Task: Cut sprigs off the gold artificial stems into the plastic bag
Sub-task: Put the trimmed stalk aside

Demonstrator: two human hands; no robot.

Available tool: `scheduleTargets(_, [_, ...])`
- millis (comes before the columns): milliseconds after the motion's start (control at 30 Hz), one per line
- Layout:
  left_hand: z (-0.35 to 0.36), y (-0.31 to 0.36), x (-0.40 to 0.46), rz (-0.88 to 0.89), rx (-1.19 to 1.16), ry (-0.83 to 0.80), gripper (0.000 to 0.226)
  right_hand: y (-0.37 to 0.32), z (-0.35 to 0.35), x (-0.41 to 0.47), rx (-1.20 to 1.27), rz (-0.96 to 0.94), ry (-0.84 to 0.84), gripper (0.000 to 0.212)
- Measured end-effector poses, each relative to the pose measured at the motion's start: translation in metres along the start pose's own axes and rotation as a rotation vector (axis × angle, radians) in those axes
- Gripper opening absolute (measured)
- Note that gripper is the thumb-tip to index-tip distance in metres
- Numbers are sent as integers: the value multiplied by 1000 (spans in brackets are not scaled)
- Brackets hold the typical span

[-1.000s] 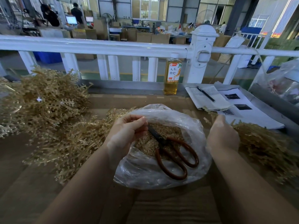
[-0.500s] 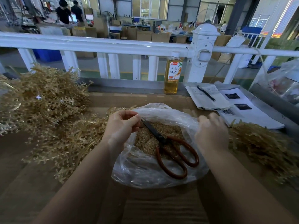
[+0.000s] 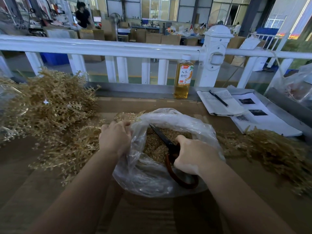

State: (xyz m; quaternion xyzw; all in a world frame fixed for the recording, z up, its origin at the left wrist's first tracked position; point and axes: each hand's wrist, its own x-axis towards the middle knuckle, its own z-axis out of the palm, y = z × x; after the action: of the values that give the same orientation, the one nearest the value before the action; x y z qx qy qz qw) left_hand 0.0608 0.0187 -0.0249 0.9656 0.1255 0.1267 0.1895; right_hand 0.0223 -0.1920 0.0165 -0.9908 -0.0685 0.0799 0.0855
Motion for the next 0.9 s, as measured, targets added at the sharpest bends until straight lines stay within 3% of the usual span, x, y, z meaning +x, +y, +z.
scheduleTargets(133, [2,0,3,-43,-87,-1,47,9,4,3,127,-51,-1,52])
scheduleTargets(300, [-4,5,7,-115,-164,-37,56,11,1,5,282,-92,102,38])
scheduleTargets(400, [-9,10,10,-162,-177,-96,68,10,3,4,384,-127,181,48])
scheduleTargets(600, [-14,2,15,-198,-664,53,32,10,5,2,475,-131,307,58])
scheduleTargets(733, [-26,4,18,-221,-722,204,29,11,4,2,562,-149,297,51])
scheduleTargets(900, [-36,4,22,-263,-933,154,30,9,1,2,667,-156,227,42])
